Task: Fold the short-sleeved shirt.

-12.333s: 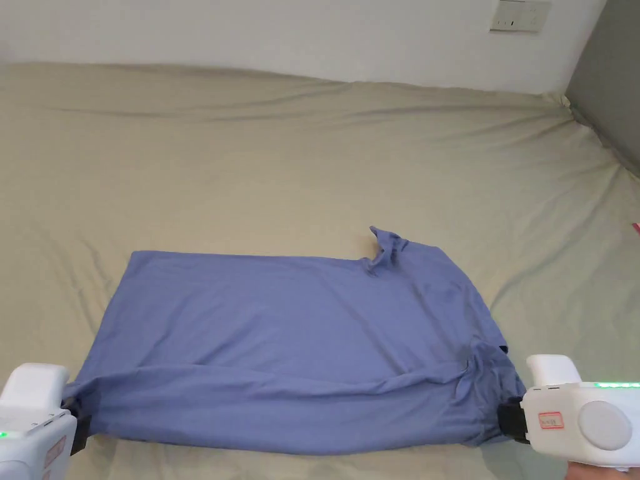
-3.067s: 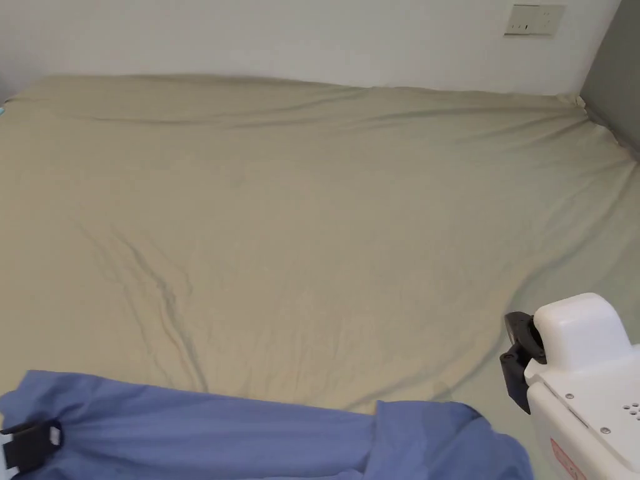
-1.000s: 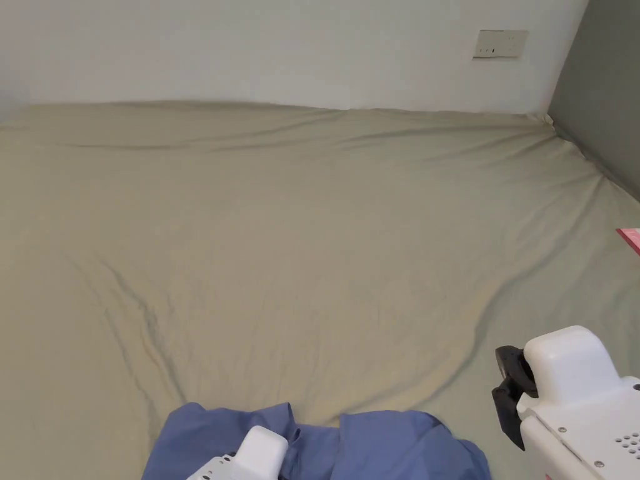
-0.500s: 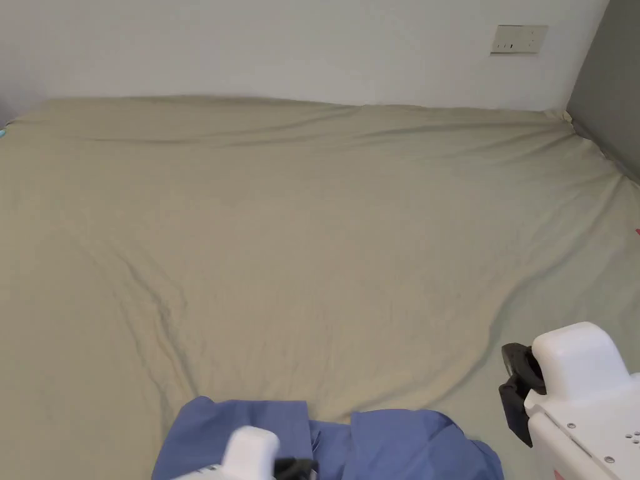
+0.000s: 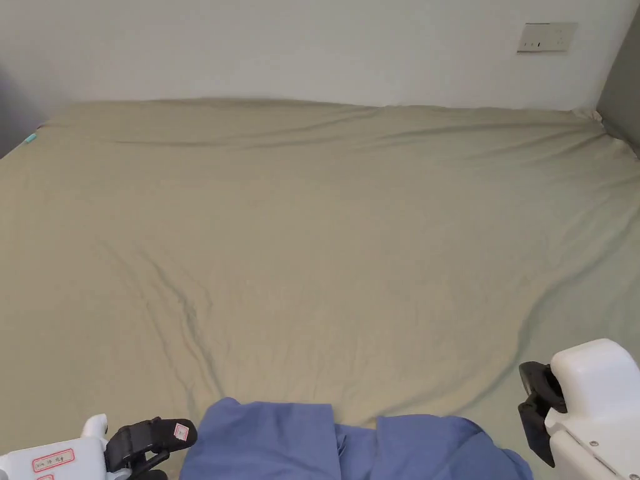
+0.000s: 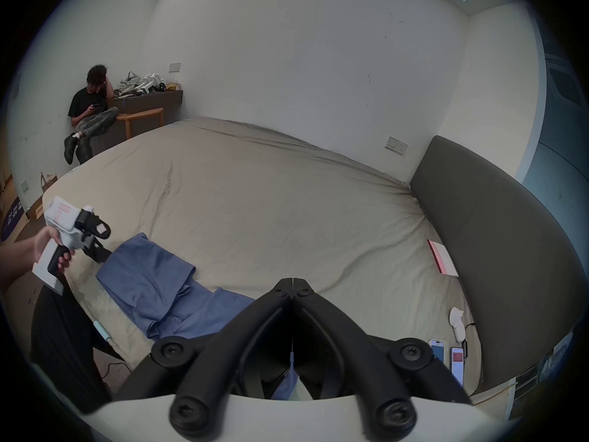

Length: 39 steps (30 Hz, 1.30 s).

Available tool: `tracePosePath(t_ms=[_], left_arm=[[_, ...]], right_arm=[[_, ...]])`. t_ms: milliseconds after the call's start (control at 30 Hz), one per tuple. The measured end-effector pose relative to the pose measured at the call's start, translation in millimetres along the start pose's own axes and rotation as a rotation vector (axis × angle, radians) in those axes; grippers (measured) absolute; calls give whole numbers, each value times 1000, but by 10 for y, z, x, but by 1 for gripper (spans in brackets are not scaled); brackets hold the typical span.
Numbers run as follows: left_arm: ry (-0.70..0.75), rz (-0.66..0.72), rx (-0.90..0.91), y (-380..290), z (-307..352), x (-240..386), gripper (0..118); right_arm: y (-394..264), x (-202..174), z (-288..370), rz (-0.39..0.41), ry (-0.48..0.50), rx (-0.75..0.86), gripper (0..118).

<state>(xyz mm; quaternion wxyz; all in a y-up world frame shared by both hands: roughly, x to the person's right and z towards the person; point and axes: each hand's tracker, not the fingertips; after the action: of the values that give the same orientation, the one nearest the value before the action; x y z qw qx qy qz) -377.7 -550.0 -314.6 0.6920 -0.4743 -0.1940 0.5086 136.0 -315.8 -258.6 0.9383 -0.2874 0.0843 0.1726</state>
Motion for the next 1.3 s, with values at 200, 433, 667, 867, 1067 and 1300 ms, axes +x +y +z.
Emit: tracePosePath(t_ms=[200, 433, 667, 867, 1067, 1300], left_arm=[[-210, 84, -76, -200, -585, 66, 112], [345, -430, -65, -532, -752, 946, 13], [464, -598, 24, -693, -541, 1037, 13], [651, -597, 179, -431, -37, 1007, 13], [1076, -666, 355, -227, 419, 1171, 13], [847, -704, 266, -451, 145, 1748, 13]], right_arm=[[55, -63, 17, -13, 55, 10, 1], [83, -81, 55, -35, 102, 25, 1], [86, -45, 117, -25, 82, 35, 1], [102, -37, 144, -14, 71, 44, 1], [116, -81, 129, -9, 76, 50, 1], [87, -89, 72, -6, 89, 33, 1]])
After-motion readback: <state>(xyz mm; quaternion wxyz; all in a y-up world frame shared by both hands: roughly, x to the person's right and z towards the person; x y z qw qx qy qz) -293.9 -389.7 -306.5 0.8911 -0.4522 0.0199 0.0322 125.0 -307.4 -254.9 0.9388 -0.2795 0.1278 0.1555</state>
